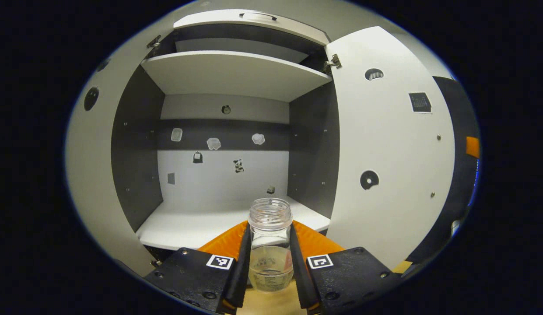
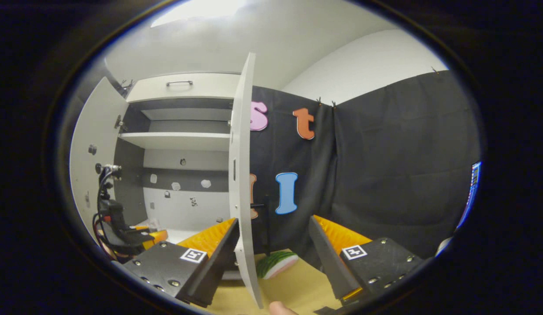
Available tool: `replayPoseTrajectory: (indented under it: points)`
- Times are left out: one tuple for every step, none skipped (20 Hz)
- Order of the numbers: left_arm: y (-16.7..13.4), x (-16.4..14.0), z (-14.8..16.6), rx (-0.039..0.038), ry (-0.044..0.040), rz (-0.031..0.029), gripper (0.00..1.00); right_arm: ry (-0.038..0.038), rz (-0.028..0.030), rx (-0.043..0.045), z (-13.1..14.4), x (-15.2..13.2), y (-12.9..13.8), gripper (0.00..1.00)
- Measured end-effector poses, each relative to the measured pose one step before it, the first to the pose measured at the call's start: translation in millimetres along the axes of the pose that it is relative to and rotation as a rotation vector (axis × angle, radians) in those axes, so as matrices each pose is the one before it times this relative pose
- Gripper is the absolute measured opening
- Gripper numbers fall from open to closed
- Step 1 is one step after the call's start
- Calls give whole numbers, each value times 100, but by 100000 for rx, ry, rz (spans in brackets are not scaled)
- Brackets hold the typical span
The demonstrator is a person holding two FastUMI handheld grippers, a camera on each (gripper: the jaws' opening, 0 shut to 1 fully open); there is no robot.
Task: Grasp the bottle in the cabinet with the left hand and place it on the coaster, then close the right door with the right hand and the left door with the left hand.
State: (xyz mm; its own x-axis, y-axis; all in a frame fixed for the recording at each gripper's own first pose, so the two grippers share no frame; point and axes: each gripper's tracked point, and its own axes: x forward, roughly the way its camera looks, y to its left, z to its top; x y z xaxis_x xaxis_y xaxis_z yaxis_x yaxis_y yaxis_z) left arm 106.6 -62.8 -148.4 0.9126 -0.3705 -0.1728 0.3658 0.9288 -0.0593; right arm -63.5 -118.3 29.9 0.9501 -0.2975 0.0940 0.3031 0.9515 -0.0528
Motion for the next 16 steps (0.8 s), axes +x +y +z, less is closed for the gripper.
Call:
replayPoseTrajectory:
  points:
    - [-182, -760, -1181, -1259, 1624, -1003, 47, -193, 839, 32, 74, 40, 122, 97]
    - [-27, -615, -1183, -1088, 1890, -316, 47, -126, 712, 24, 39, -4, 109, 97]
    - [127, -510, -1267, -734, 1827, -71, 47, -152, 571, 59, 101, 61, 117, 97]
    - [123, -335, -1023, -439, 1282, -92, 47, -303, 429, 67, 44, 89, 130, 97]
    - [90, -346, -1164, 32, 1479, -111, 47, -383, 259, 65, 172, -22, 37, 97]
    - [-1, -319, -1206, 596, 1361, -312, 48, -413, 261, 15, 42, 41, 52, 97]
    - [-135, -199, -1223, 874, 1099, -913, 46, -274, 376, -141, 96, 24, 59, 97]
    - [-181, -160, -1463, 620, 2177, -881, 48, -135, 293, -227, -47, 20, -41, 97]
    - [-168, -283, -1613, 529, 2347, -1168, 48, -107, 221, -277, 85, 25, -36, 97]
    - [-403, -130, -1284, 204, 1418, -1963, 48, -38, 125, -215, -30, -16, 8, 92]
    - [-625, -44, -1363, -642, 775, -2520, 48, -173, 19, -61, 44, -20, -110, 92]
    - [-664, -50, -1333, -310, 1182, -2509, 48, -198, -43, 104, 92, 64, -22, 92]
    - [-444, 28, -1354, 797, 1603, -2067, 48, -103, 48, 275, 55, 81, 21, 92]
    - [-321, 98, -1407, 1608, 2031, -1442, 48, 10, 66, 300, -31, -34, -57, 97]
    - [-506, -383, -1537, 1859, 3098, -1181, 48, -75, -79, 234, 50, -7, -11, 97]
    - [-610, -29, -1418, 1238, 2635, -1554, 48, -154, -128, 110, -17, -24, -124, 97]
